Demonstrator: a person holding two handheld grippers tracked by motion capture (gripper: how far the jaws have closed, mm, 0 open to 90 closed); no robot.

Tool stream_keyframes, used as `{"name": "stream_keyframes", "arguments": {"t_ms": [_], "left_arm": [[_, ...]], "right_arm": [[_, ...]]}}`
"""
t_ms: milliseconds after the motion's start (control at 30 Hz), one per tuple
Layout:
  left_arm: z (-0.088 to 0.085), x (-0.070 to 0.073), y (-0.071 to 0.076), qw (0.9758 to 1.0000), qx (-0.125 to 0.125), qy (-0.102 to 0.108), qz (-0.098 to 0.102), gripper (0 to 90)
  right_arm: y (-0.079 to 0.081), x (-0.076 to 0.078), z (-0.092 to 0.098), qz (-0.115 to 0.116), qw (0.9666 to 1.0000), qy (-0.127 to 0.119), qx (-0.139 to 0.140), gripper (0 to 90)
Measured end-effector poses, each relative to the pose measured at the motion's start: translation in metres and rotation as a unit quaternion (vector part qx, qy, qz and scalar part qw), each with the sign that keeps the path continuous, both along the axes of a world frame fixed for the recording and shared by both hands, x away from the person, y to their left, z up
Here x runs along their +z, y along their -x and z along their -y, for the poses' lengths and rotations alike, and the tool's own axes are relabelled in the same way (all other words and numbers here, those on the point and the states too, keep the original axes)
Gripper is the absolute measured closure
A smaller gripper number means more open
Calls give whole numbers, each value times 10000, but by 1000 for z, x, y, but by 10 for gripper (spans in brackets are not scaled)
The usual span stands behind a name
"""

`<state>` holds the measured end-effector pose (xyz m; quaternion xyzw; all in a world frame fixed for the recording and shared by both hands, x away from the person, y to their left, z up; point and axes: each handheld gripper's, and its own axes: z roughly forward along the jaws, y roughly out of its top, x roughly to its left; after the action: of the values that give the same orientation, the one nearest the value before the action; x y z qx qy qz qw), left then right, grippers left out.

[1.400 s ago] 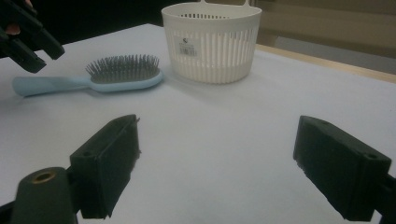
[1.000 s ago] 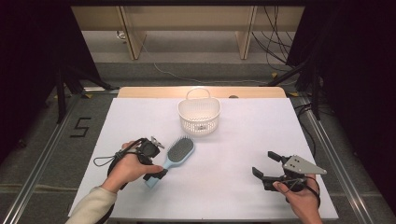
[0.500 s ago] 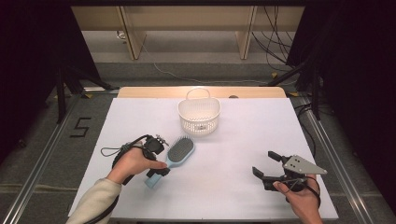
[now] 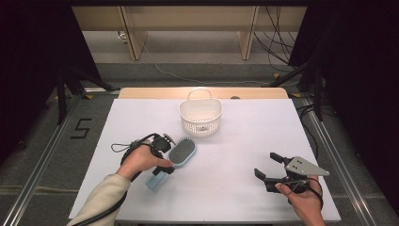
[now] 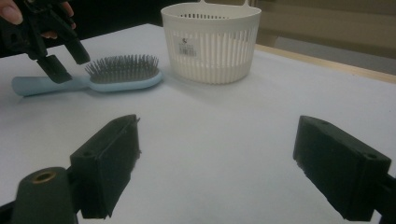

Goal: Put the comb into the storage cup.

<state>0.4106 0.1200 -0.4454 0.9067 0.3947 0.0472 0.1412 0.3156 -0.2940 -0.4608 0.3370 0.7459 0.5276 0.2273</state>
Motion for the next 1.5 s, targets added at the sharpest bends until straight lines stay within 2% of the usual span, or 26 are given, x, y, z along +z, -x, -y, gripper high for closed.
{"name": "stream_keyframes", "arguments": {"t_ms": [100,467,767,1500], "left_arm": [[1,0,-3,10000,11,12,-15,232],[9,-9,-6,9996,-75,-242,-131,256],[9,-18,-9,9994,72,-257,-241,278],[14,-19,-11,9991,159,-295,-243,429]], "right_arm": [[0,0,0,-18,10000,16,1,152],[0,0,0,-28,10000,25,2,152],[0,-1,-1,-59,10000,38,16,152],[0,-2,-1,-82,9999,56,49,153]]}}
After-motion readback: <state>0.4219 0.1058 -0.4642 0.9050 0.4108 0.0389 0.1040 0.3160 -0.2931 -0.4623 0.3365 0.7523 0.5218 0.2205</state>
